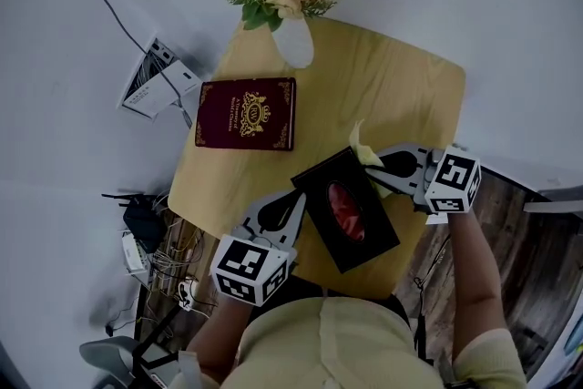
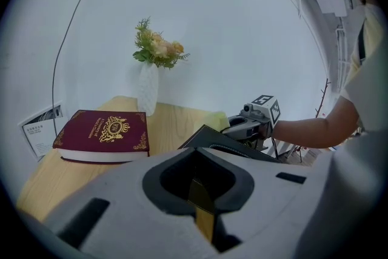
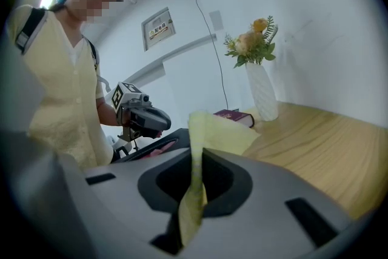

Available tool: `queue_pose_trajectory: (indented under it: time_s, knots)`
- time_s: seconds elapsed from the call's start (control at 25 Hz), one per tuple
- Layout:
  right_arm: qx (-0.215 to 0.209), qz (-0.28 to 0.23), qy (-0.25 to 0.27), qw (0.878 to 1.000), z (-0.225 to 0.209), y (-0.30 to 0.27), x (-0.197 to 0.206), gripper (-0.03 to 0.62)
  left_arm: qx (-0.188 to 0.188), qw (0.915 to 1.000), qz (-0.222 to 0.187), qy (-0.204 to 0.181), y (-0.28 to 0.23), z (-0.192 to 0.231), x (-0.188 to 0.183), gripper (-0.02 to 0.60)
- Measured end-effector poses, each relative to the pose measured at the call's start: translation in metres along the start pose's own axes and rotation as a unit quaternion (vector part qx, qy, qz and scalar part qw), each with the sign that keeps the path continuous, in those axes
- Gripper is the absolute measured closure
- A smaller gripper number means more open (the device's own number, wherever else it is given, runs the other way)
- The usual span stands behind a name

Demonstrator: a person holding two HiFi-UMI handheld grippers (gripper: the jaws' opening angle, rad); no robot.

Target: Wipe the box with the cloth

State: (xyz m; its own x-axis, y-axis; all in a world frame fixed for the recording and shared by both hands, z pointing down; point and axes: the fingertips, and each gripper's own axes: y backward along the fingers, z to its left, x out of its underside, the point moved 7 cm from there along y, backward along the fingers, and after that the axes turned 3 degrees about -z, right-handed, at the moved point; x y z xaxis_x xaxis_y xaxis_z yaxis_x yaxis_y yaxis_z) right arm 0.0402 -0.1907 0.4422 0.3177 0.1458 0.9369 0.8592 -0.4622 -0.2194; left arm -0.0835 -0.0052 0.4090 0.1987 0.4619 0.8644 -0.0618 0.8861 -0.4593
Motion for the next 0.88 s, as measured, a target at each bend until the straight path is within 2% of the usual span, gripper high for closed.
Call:
queue_pose_trajectory:
  time_s: [0.36, 0.88]
  knots:
    - [-0.016, 0.023, -0.002, 1.0, 0.015, 0.012, 0.008, 0.557, 0.015, 0.9999, 0.005, -0.007, -0.008, -0.001, -0.001, 0.56]
    - [0.025, 0.037, -0.044, 0.998, 0.06, 0.046, 0.035, 0.557, 0.064, 0.9976, 0.009, -0.026, -0.019, -0.007, -0.008, 0.56]
